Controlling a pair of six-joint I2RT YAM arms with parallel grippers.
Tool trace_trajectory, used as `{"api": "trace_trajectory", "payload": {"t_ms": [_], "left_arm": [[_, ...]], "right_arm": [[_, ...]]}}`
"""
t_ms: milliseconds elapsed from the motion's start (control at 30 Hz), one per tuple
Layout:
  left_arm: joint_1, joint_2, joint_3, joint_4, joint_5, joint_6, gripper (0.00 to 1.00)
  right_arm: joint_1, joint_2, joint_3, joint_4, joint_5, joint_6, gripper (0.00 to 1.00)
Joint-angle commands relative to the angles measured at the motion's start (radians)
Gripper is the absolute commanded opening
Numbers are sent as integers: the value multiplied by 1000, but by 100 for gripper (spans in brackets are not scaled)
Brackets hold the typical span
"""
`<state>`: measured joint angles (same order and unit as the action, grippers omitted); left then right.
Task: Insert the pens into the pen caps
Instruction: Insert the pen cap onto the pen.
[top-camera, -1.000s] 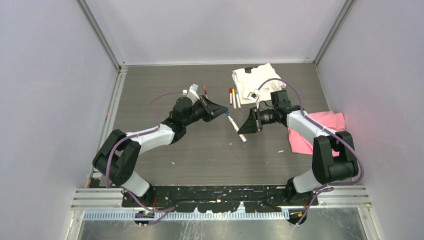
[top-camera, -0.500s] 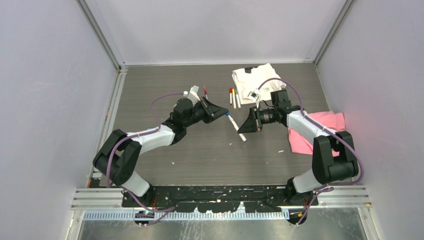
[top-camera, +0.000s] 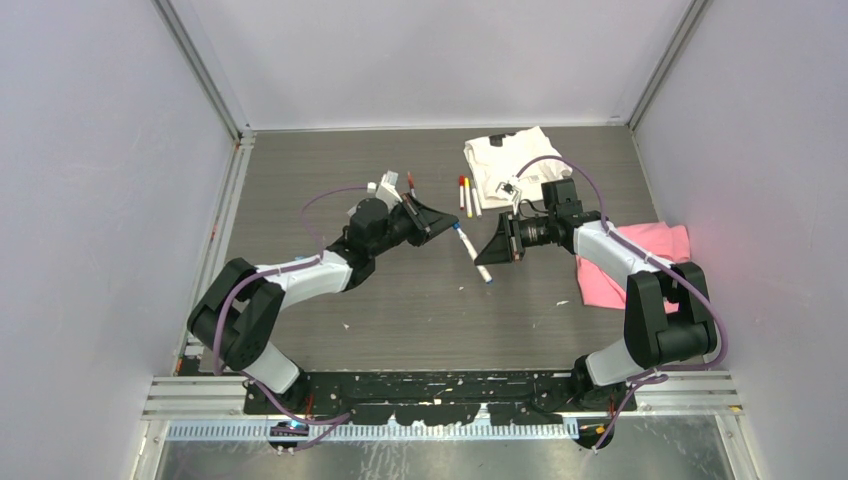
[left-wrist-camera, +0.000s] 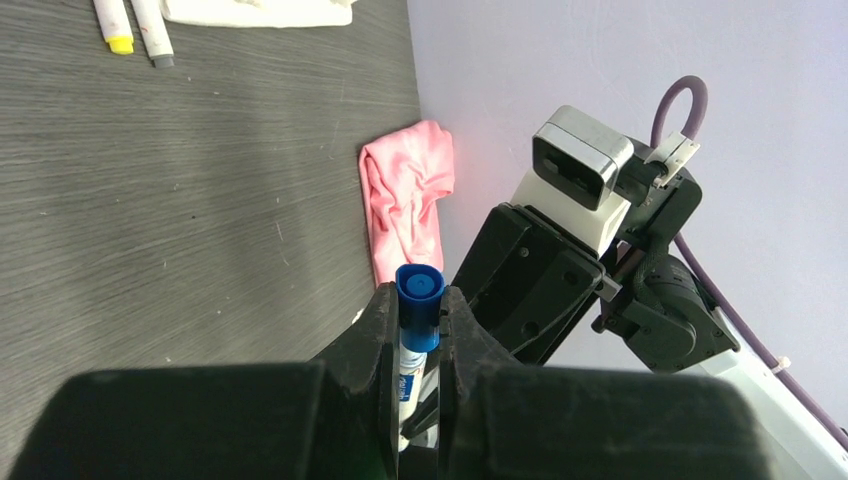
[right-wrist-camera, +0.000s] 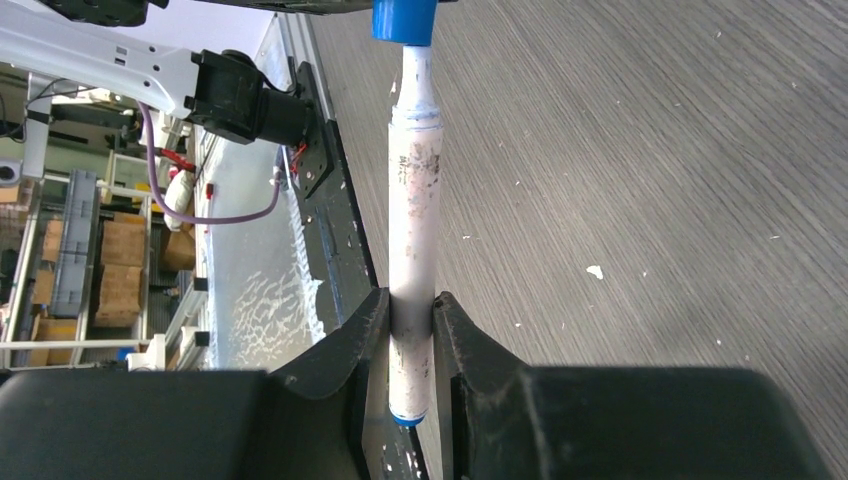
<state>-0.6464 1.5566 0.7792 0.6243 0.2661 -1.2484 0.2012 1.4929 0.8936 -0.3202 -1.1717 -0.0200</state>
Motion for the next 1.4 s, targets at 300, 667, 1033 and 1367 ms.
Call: {"api": "trace_trajectory", "payload": {"t_ms": [300,667,1033,1367], "left_arm": [[-37,-35,46,-170,5,111,1],[-80,-35,61,-123,23,57,3],[-87,-57,44,-141,5,34,15],[-87,-97,39,-200,9,64,37]], "right_arm": [[3,-19,11,100,-19,44,1],[4,-13,-6,178,60,118,1],[2,-16,-11,188,60,118,1],[-1,-23,-14,187,40,112,1]]}}
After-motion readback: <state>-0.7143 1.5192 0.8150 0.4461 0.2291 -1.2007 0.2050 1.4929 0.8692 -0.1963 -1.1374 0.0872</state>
